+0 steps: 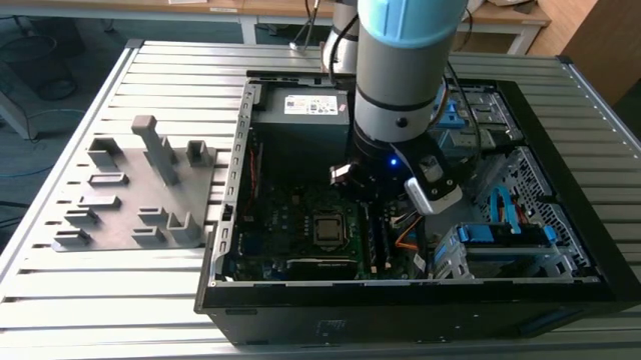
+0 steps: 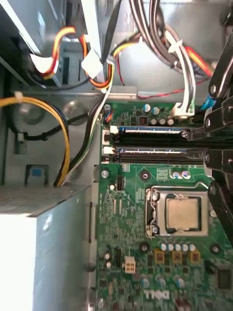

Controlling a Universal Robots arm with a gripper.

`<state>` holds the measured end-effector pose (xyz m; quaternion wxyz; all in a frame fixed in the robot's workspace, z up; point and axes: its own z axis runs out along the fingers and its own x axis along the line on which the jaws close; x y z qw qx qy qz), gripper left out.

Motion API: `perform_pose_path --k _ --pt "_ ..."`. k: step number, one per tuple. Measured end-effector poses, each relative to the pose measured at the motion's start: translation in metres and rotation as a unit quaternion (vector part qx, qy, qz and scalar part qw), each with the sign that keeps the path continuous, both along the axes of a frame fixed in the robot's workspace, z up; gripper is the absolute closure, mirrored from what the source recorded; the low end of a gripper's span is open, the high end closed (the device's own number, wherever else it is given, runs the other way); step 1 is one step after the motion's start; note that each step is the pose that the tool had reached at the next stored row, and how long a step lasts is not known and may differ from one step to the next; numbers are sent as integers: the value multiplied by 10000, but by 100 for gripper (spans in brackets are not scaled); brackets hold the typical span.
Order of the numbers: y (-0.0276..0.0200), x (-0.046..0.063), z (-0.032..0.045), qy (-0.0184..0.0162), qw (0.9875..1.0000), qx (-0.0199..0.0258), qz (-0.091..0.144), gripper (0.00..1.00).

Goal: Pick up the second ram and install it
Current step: 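Insert the second ram into the second slot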

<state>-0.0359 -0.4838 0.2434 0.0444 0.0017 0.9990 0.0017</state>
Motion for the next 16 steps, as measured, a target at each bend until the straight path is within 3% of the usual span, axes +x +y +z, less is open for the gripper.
perform_pose_path --k 4,5,7,9,16 --pt "21 -1 158 0 10000 -35 -1 81" --pt "27 0 186 0 10000 -45 0 87" --pt "40 0 239 0 10000 -63 0 90" --pt "49 0 244 0 9999 -107 0 90" --pt "49 0 244 0 9999 -112 0 90"
